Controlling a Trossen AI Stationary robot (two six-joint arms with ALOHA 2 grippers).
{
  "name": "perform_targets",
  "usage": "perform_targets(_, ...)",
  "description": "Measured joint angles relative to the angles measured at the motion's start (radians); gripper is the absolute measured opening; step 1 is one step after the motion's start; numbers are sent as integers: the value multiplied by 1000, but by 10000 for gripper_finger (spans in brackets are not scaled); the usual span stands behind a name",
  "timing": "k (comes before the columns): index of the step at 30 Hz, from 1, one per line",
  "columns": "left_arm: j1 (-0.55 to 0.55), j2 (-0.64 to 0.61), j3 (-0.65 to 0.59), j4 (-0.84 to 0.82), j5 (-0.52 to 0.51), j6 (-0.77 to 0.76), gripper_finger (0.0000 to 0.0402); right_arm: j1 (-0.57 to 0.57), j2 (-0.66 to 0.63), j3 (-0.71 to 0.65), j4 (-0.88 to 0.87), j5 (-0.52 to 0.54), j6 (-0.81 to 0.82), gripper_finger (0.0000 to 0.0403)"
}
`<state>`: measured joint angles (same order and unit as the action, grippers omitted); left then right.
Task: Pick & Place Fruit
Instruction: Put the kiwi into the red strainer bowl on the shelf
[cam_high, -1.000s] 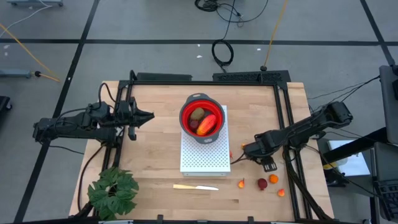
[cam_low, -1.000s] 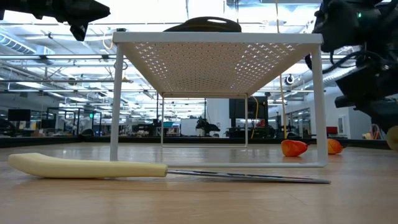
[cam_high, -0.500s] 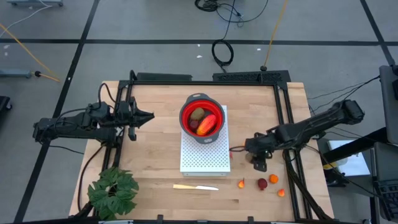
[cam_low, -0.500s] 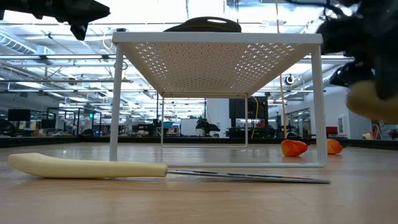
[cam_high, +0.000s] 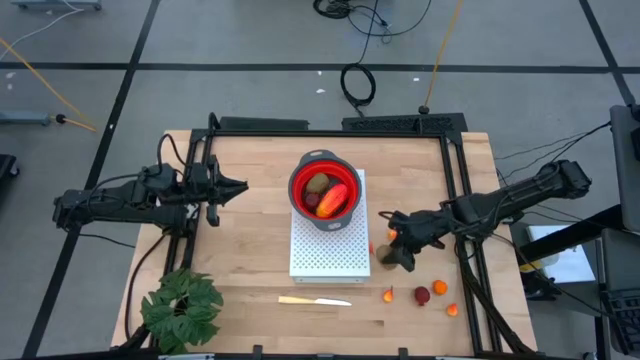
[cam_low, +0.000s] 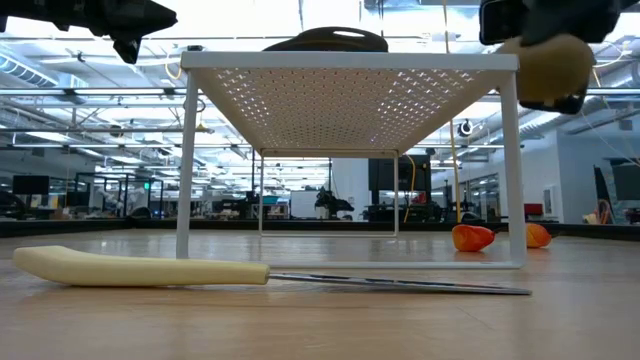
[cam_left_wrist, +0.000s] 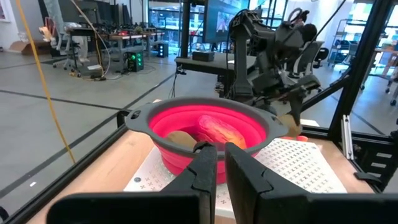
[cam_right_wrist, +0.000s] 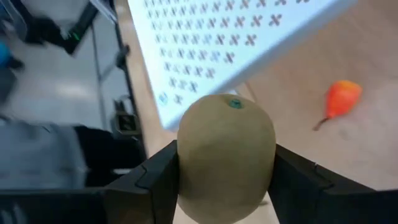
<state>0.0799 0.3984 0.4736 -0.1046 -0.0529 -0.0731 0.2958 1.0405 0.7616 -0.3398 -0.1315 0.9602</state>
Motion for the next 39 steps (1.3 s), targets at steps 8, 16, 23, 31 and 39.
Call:
perform_targets(8,0,0,0,-6,0,0,31,0,0,0,158,-3,256,190)
perform_targets(16,0,0,0,-14,1,-3,31,0,0,0,368,4,532,198)
perform_targets(23,0,0,0,-52,2,-8,31,0,1,0,521,80,682,196)
perform_targets(31,0,0,0,-77,2,7,31,0,1,0,726,241,786,198)
perform_targets(39,0,0,0,-79,2,19,31,0,2,0,797,266,833,199)
